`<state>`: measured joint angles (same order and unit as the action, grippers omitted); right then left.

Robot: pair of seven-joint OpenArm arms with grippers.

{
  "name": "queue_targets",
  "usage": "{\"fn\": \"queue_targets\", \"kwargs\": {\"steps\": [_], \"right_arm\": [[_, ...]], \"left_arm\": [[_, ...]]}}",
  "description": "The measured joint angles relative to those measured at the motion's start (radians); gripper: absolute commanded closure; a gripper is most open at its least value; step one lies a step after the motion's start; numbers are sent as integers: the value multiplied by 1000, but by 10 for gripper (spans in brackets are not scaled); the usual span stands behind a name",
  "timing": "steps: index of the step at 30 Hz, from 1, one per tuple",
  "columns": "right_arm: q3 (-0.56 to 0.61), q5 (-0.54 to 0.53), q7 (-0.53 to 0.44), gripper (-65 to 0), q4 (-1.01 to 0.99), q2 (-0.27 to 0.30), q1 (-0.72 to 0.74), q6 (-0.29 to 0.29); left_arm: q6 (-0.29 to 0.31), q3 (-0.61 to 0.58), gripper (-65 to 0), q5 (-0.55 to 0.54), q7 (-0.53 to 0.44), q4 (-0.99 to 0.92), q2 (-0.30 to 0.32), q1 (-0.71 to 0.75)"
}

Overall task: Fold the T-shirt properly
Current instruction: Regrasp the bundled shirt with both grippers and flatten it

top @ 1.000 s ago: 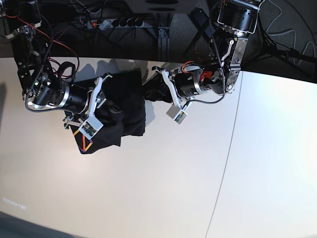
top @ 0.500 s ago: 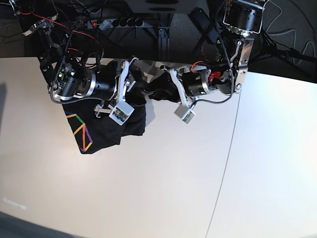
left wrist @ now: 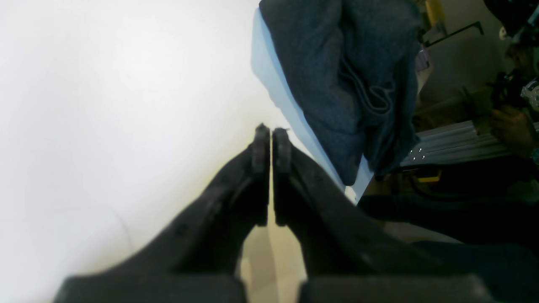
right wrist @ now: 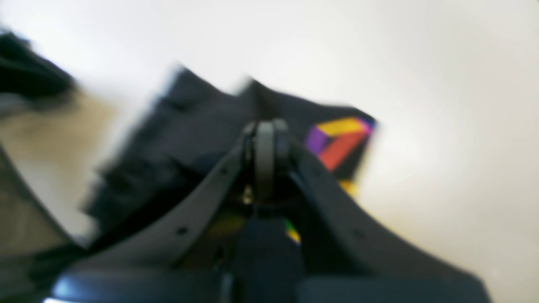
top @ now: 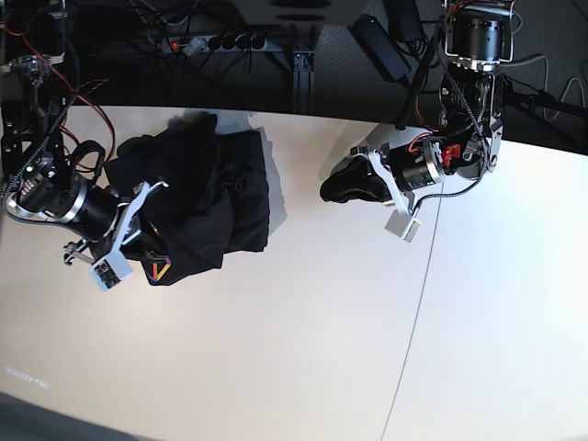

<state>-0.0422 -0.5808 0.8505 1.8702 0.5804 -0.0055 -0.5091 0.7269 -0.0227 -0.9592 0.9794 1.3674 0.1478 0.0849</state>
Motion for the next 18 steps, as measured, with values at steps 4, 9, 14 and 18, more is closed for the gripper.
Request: {"fn": "queue_targets", "kwargs": {"steps": [4,9,14,18], "right_arm": [[-1,-47,56,0,-16,89,-18,0],[12,-58,67,0,-29,98,-61,0],[125,34,1,0,-31,98,-39,0],[281,109,-41,0,-39,95,18,0]], "left_arm": [[0,1,0,-27,1,0,2,1],[0,2,0,-29,1,0,2,0],[0,3,0,-45,5,0,2,1],[0,2,0,-50,8,0,2,1]]}}
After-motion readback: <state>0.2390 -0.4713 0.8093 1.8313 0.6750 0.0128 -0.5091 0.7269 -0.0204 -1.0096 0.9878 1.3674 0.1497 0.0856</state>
